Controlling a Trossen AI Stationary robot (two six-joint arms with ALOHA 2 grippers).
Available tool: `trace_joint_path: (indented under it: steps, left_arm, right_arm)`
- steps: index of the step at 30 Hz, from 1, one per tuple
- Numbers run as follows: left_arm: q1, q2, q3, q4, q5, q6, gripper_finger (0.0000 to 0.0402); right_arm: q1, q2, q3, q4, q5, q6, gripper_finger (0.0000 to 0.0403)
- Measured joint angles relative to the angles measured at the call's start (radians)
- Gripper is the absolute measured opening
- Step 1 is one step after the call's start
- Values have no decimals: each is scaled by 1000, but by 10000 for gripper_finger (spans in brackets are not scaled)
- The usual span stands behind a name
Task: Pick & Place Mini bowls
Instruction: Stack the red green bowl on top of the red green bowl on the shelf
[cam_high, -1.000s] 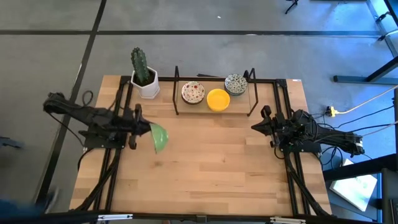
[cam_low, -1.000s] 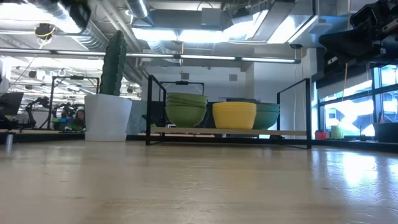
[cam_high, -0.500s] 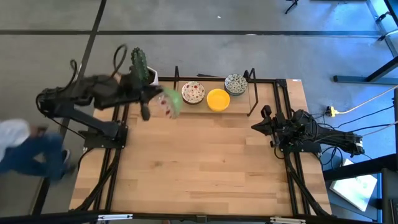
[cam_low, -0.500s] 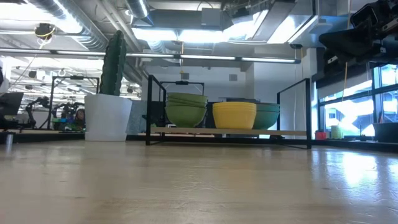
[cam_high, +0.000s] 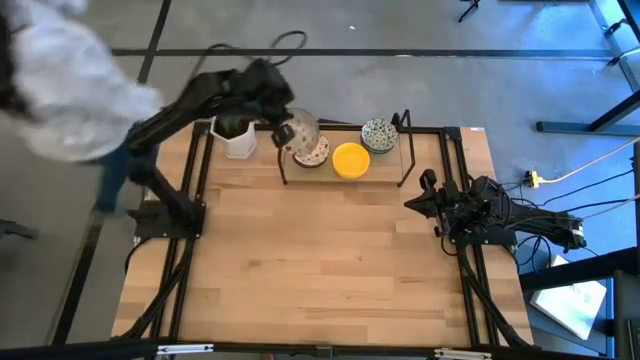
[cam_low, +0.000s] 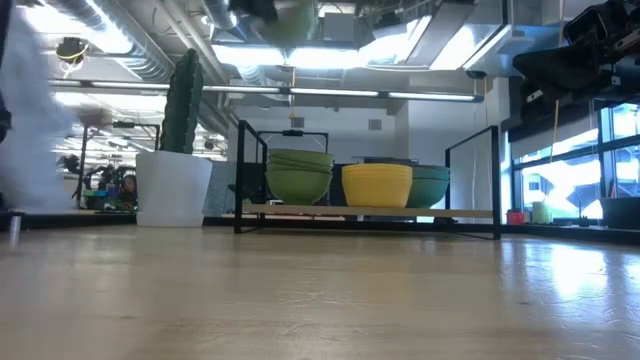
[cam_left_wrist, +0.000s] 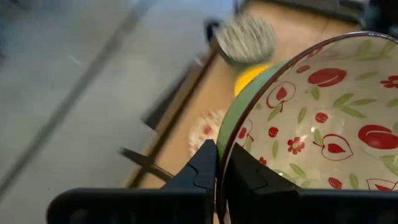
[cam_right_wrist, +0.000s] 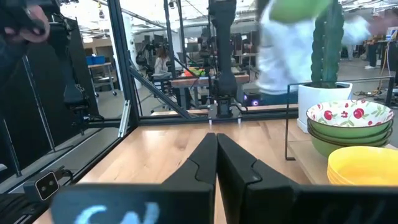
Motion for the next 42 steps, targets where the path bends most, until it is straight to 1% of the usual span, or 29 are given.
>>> trace_joint_path:
  steps: [2,4,9,12,16,21,29,42]
  left_arm:
    - [55,61,1,-10,90,21,8]
    - [99,122,1,-15,151,39,8]
    - [155,267,1,-8,203,92,8]
    - [173,351,36,-21,233,103,8]
    - [180,435,107,-59,230,126,8]
    - [178,493,169,-87,235,142,8]
    - [179,546,164,-119,203,146,8]
    - [167,609,166,-153,198,152,8]
  right_arm:
    - [0,0,0,0,0,-3,10]
    - [0,0,0,-1,0,-3,10]
    - [0,0,0,-9,0,-3,10]
    - [0,0,0,-24,0,-12,10]
    - [0,0,0,-28,0,-33,10]
    - [0,0,0,-30,0,-31,10]
    - [0,0,0,-40,0,-29,10]
    - [0,0,0,-49,-1,-18,10]
